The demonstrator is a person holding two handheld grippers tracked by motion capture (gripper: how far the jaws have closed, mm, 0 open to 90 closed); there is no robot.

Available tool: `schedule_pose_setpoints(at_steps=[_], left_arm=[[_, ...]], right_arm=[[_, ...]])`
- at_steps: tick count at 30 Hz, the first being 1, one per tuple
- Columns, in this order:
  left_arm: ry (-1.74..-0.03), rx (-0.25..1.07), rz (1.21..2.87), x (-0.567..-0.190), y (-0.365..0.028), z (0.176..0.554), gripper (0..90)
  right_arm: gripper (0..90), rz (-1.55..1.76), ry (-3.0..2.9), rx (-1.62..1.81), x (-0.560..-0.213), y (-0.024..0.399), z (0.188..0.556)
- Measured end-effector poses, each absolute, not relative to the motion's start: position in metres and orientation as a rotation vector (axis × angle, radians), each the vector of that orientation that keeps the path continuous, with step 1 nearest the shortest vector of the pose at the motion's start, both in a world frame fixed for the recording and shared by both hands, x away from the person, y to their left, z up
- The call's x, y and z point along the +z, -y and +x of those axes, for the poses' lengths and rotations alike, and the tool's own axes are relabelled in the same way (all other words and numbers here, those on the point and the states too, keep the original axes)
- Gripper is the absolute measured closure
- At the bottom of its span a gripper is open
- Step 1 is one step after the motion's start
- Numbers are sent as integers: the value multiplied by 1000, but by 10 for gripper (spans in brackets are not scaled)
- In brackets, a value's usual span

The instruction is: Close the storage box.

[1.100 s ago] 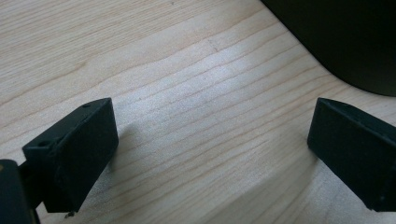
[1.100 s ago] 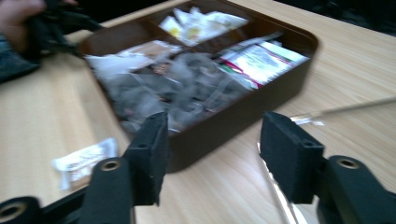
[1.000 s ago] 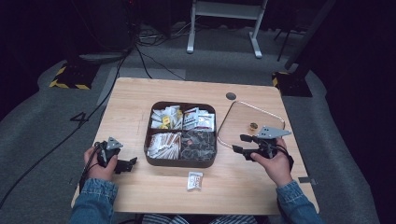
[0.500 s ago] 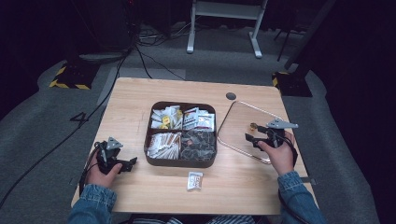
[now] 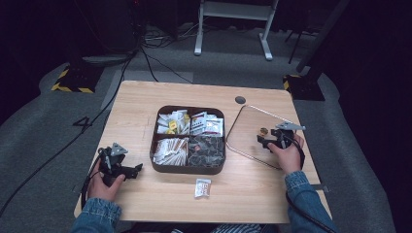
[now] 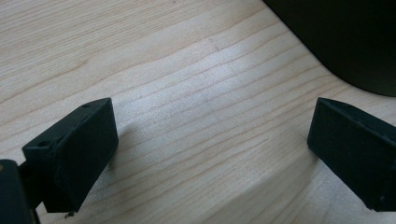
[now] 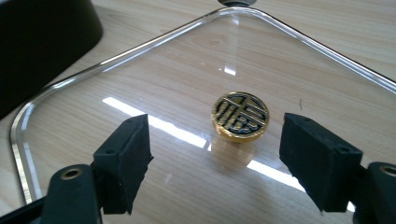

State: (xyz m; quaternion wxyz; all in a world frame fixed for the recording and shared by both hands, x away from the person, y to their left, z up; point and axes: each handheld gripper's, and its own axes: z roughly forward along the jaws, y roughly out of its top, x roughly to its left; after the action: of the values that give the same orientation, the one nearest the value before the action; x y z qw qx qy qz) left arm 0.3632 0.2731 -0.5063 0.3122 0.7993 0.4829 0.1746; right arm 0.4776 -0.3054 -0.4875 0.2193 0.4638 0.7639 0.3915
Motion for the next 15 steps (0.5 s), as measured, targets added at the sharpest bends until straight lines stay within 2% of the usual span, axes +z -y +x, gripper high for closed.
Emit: schedule_pose_setpoints(at_steps=[5, 15], left_arm=[[-1274, 460, 2109, -506, -273, 363, 22], [-1274, 461, 2109, -506, -273, 363, 21]], right_arm=[[286, 1317, -2108, 1065, -497, 311, 484], [421, 1273, -2158, 1003, -500, 303, 495]])
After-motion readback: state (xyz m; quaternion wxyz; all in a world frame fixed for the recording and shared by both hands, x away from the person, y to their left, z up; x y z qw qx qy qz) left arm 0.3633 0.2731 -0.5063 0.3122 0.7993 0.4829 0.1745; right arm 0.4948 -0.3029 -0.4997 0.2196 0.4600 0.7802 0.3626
